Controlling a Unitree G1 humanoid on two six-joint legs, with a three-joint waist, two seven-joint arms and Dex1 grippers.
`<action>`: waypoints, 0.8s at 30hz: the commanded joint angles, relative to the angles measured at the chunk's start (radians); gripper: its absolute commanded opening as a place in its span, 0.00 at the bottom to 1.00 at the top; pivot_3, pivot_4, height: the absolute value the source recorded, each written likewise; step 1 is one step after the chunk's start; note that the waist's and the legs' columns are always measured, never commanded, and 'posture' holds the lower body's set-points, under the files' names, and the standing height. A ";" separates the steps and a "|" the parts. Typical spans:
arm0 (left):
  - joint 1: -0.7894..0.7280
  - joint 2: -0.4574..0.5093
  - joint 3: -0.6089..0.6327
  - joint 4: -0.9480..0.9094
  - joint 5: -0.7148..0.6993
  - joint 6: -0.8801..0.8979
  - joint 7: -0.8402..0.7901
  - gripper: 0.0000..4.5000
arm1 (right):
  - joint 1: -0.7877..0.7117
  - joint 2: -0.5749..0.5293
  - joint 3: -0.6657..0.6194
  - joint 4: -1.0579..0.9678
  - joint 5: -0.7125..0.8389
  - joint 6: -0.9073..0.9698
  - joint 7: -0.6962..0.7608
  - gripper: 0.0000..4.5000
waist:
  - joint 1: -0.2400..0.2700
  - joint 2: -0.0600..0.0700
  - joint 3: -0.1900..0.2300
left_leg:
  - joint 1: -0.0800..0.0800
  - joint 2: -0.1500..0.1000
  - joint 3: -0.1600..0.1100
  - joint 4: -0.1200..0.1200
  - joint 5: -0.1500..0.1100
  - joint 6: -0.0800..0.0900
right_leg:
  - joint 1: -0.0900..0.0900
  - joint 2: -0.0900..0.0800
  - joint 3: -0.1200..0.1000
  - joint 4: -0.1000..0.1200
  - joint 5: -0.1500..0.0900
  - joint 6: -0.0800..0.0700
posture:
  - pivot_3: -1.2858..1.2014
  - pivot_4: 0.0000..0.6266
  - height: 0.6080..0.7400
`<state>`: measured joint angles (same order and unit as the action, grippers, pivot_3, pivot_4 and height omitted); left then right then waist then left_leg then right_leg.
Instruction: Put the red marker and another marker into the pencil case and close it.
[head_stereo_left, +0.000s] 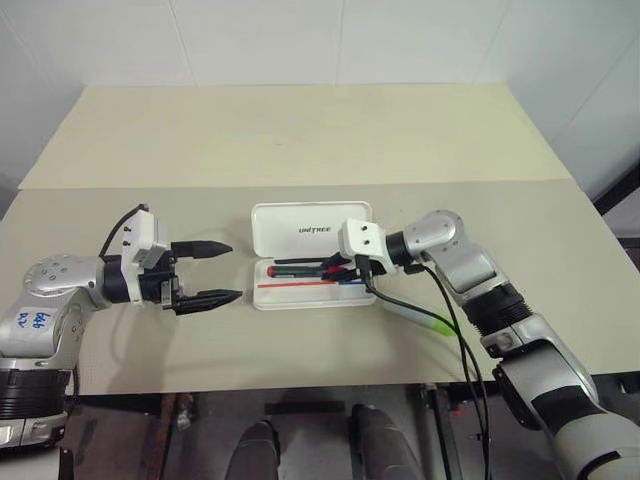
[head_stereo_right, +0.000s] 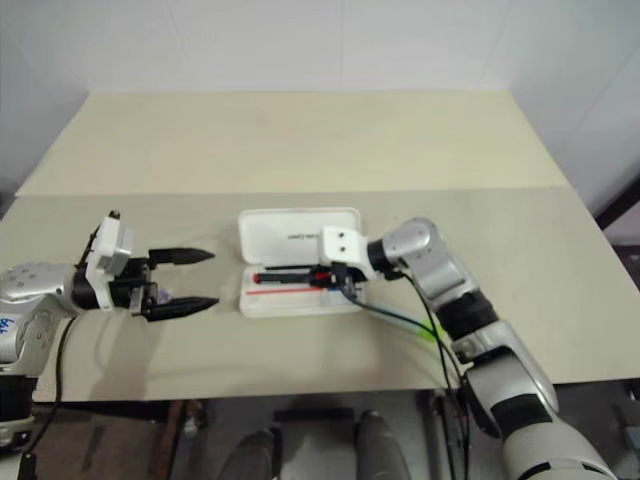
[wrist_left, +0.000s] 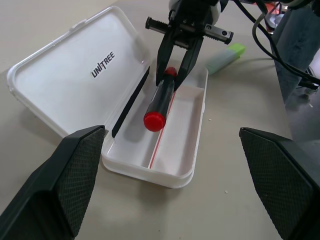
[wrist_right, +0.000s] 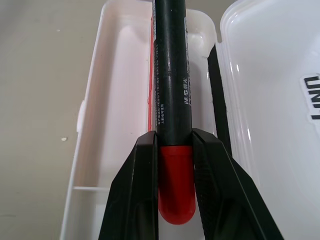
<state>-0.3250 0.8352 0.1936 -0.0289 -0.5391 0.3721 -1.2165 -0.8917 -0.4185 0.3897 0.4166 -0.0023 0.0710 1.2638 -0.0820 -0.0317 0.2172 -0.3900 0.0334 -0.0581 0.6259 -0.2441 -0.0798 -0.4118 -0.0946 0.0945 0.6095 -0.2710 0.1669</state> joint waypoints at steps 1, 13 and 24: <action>0.010 0.007 0.036 -0.038 -0.012 -0.012 0.015 1.00 | -0.034 0.007 -0.002 0.025 -0.016 -0.052 0.007 0.13 | -0.001 0.000 0.000 | 0.000 0.000 0.000 0.000 0.000 0.000 | 0.000 0.000 0.000 0.000 0.000 0.000 | 0.52 0.24 1.00; 0.001 -0.005 0.024 -0.057 -0.023 -0.006 0.039 1.00 | -0.080 0.031 -0.052 0.043 0.014 -0.060 0.007 0.68 | -0.003 0.000 0.000 | 0.000 0.000 0.000 -0.001 0.000 0.000 | 0.000 0.000 0.000 0.000 0.000 0.000 | 0.52 0.24 1.00; -0.047 -0.009 -0.005 -0.025 -0.013 -0.006 0.016 1.00 | -0.056 0.036 -0.145 -0.198 0.198 0.200 0.022 0.83 | -0.001 0.000 0.000 | 0.000 0.000 0.000 -0.001 0.000 0.000 | 0.000 0.000 0.000 -0.001 0.000 0.000 | 0.52 0.24 1.00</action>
<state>-0.3524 0.8271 0.1845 -0.0603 -0.5431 0.3719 -1.1938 -0.9433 -0.3784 0.2865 0.2724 0.1580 0.2443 1.2909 -0.0826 -0.0317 0.2172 -0.3899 0.0335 -0.0584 0.6245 -0.2441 -0.0799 -0.4119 -0.0944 0.0943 0.6089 -0.2712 0.1667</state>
